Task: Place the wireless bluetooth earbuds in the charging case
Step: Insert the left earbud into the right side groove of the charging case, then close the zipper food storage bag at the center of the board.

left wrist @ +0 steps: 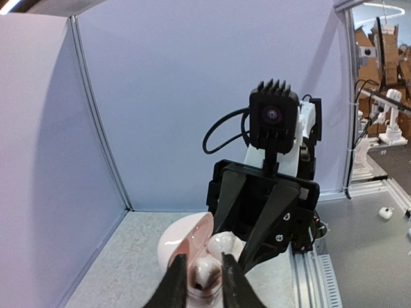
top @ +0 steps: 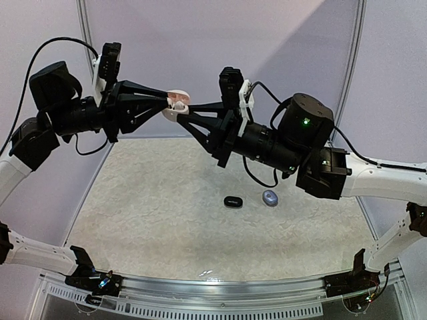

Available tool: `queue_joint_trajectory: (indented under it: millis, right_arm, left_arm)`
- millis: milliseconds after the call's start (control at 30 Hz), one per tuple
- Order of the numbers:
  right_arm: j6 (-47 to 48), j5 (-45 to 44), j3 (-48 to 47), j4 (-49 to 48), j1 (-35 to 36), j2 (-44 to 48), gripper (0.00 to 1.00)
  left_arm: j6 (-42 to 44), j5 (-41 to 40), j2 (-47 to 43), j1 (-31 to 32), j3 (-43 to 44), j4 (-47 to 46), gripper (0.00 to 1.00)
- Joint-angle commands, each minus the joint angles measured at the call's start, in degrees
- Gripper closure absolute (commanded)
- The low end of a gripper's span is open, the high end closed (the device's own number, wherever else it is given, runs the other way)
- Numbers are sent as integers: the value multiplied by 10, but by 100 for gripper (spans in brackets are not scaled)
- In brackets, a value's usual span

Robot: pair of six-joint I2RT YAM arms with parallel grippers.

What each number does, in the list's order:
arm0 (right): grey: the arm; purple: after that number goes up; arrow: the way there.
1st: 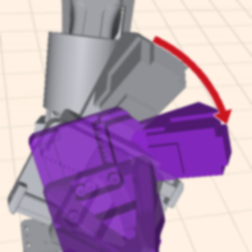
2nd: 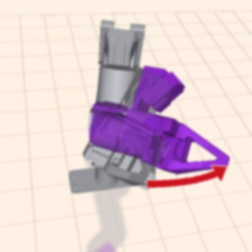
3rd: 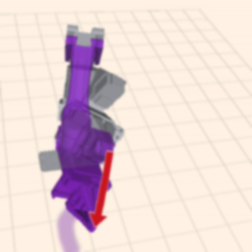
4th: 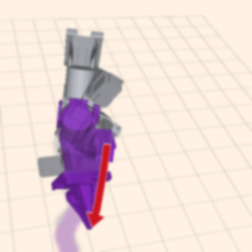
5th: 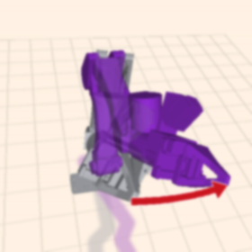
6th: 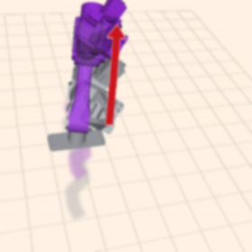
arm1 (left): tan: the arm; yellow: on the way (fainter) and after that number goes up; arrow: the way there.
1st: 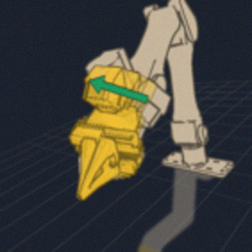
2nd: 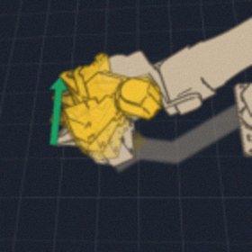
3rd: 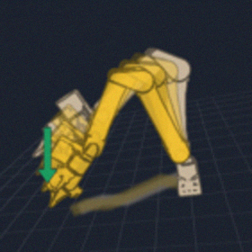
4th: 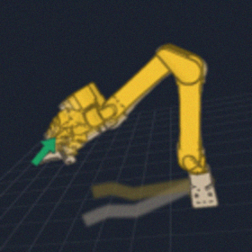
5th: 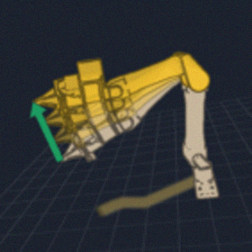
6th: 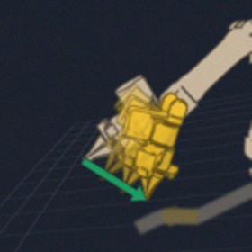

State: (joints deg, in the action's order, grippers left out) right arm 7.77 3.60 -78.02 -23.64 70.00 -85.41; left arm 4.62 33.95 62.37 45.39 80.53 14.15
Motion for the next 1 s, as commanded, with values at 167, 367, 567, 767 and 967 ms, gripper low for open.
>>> queue_joint_trajectory:
  millis: [167,367,567,767,967]
  right_arm:
    - [-13,-25,12,-10,0,31,100]
    - [-14,-13,15,27,0,44,100]
    - [56,49,-38,97,34,35,100]
    - [37,67,-100,150,40,-19,100]
    - [23,39,-132,180,39,-50,100]
  left_arm:
    - [53,-10,-17,10,33,65,45]
    - [55,-58,-41,-7,58,86,50]
    - [50,-110,-7,-74,20,93,63]
    - [33,0,28,-49,42,64,65]
    - [50,13,13,-26,35,51,66]
